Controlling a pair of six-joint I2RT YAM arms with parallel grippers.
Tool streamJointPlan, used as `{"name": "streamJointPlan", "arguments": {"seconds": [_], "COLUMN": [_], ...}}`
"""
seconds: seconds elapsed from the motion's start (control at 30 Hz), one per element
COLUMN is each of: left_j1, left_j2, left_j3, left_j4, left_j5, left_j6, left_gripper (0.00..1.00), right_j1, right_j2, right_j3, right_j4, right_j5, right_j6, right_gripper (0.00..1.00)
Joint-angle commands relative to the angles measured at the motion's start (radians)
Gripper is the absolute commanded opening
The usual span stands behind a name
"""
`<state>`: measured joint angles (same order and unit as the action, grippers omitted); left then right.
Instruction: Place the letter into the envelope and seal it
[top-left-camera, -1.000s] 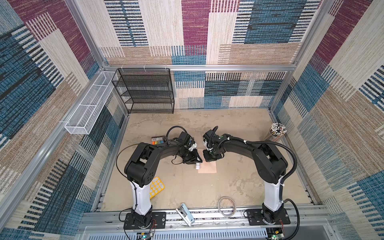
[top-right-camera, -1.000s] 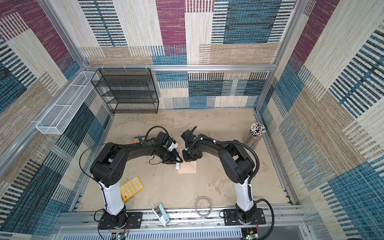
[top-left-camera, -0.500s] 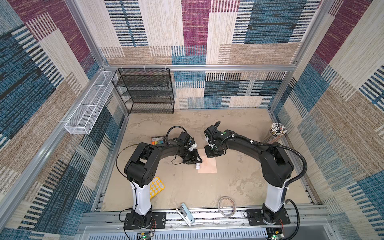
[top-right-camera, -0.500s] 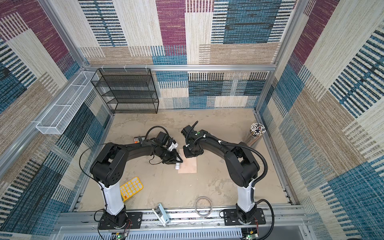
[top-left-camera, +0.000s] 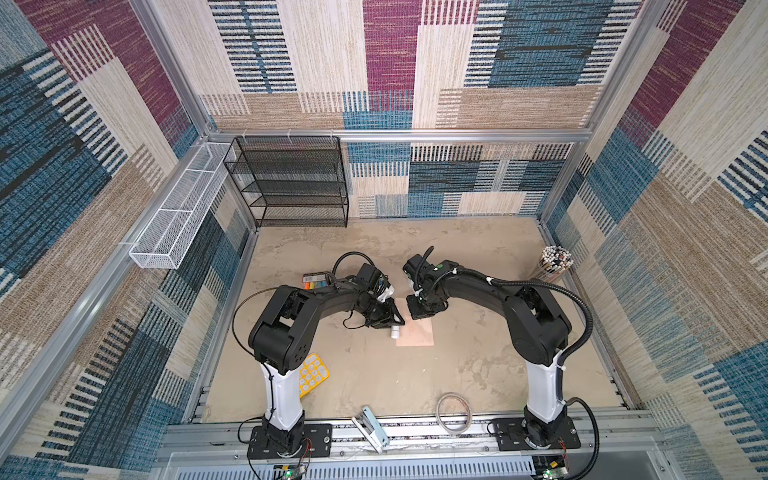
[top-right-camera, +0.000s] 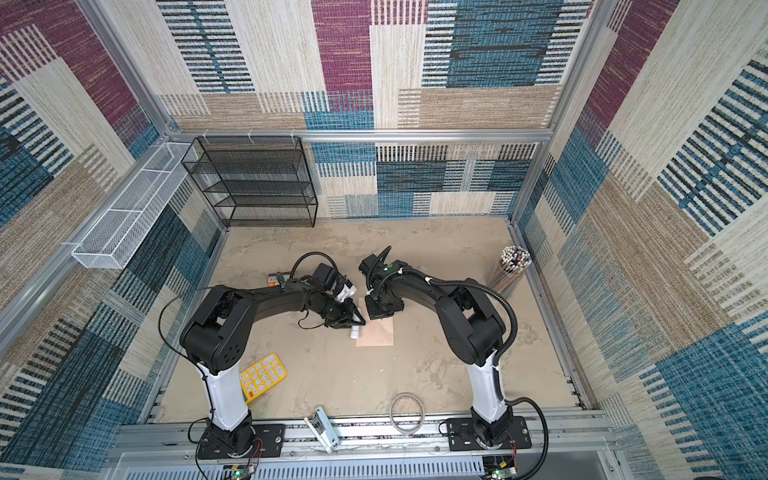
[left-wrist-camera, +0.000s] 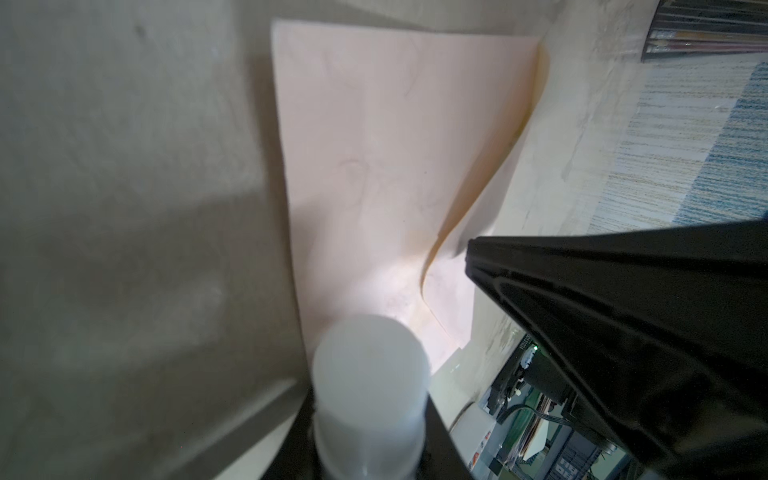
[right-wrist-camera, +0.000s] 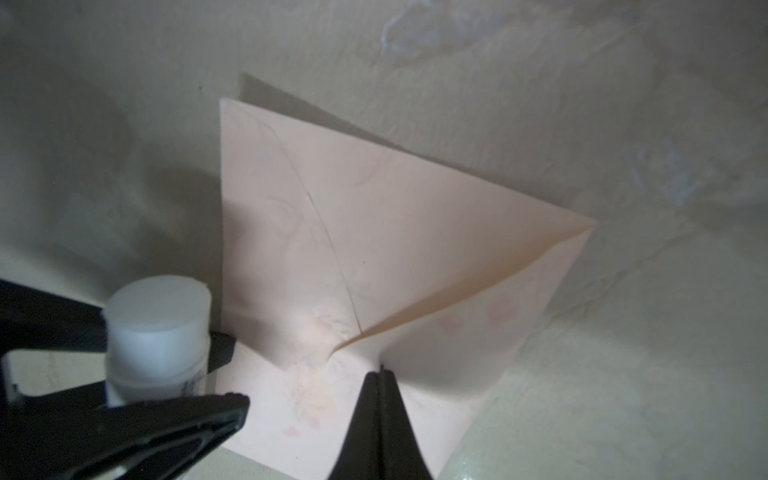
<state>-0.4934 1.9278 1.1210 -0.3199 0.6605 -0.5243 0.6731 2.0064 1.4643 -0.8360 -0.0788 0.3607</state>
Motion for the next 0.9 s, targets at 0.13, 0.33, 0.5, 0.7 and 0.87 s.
{"name": "streamJointPlan", "arguments": {"seconds": [0.13, 0.33, 0.5, 0.7, 0.87], "left_j1": [0.001, 0.002, 0.002, 0.005, 0.006], "left_j2": [-0.001, -0.003, -0.006, -0.008, -0.011], "left_j3": [0.002, -0.003, -0.007, -0.012, -0.015], "left_j4": [-0.026, -0.018, -0.015, -0.013, -0.011], "left_j5": [-0.024, -0.023, -0.022, -0.021, -0.021], "left_j6": [0.021, 0.02, 0.019, 0.019, 0.02], "left_gripper": [0.0, 0.0, 0.0, 0.0, 0.0], "right_j1": [0.011, 0.014, 0.019, 0.029, 0.032], "right_j2": [0.045, 0.083, 0.101, 0.117, 0.122], "right_j3": [0.027, 0.021, 0.022, 0.026, 0.024], "right_j4": [-0.019, -0.045, -0.06, -0.065, -0.063], "right_j5": [0.011, 0.052, 0.079, 0.078, 0.068], "right_j6": [-0.003, -0.007, -0.007, -0.008, -0.007], "right_gripper": [0.07, 0.09, 0.11, 0.13, 0.14]}}
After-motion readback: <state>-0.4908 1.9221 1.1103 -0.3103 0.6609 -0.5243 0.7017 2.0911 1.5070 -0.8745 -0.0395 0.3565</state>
